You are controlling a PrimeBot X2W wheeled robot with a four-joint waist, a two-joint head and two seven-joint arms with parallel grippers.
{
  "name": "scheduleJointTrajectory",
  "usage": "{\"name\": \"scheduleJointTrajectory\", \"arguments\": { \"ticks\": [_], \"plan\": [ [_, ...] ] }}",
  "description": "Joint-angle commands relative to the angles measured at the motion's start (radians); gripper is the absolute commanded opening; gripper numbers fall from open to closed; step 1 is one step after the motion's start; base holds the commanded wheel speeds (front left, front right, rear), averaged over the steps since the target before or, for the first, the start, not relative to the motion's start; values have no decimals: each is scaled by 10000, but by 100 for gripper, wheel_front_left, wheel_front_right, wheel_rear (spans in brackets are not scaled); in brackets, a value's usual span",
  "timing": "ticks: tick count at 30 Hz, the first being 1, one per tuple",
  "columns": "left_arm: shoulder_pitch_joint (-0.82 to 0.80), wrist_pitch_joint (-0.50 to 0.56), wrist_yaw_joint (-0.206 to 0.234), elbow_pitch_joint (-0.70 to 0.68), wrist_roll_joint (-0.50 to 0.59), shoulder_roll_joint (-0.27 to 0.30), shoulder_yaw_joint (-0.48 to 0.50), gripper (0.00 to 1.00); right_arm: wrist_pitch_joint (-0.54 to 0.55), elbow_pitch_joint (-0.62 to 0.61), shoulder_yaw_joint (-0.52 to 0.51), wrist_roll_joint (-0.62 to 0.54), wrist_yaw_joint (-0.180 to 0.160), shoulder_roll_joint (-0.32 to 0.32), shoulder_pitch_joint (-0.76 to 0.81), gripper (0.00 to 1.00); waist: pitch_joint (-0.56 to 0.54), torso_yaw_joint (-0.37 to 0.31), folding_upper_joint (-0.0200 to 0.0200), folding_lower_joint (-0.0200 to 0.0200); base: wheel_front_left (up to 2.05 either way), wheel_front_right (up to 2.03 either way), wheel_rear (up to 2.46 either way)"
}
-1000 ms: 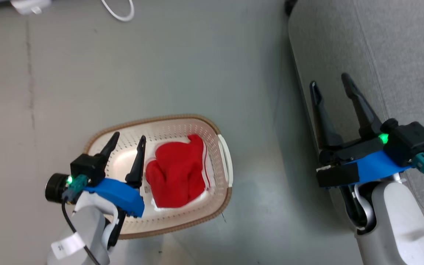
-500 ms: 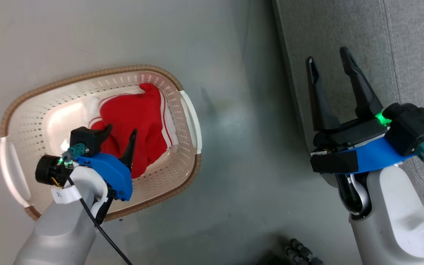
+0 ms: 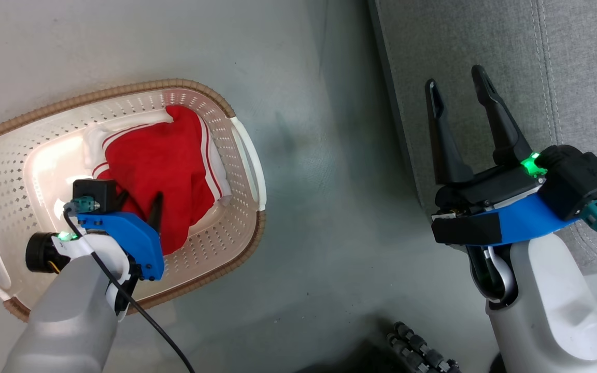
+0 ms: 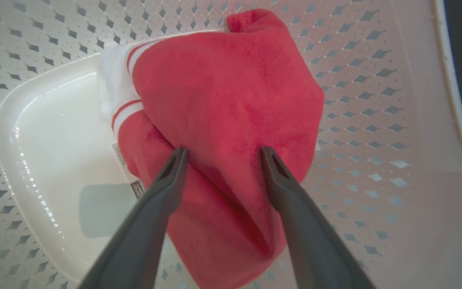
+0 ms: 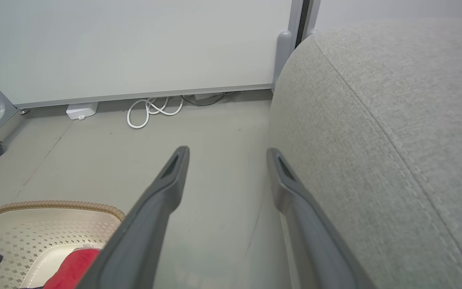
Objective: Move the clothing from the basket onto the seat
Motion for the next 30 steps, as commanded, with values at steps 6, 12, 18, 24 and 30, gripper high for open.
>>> {"name": "scheduleJointTrajectory", "arguments": {
  "ticks": [6, 12, 18, 24, 30],
  "plan": [
    [-241, 166, 28, 530, -419, -228, 204, 100, -79, 3, 112, 148, 1, 18, -94, 100, 55, -118, 0, -1, 0, 0, 0],
    [-410, 90, -1, 701, -487, -344, 108, 100, -96, -17, 117, 222, 1, 19, -66, 100, 136, -185, 0, -1, 0, 0, 0],
    [-505, 0, -25, 728, -527, -358, -110, 0, -97, -3, 104, 242, 1, 18, -102, 100, 119, -186, 0, -1, 0, 0, 0],
    [-525, -23, -31, 620, -705, -347, -320, 0, -98, -45, 89, 246, 1, 18, -136, 100, 62, -150, 0, -1, 0, 0, 0],
    [-471, -58, -33, 526, -902, -313, -468, 0, -99, -31, 69, 212, 1, 18, -134, 100, -42, -103, 0, -1, 0, 0, 0]
  ]
}}
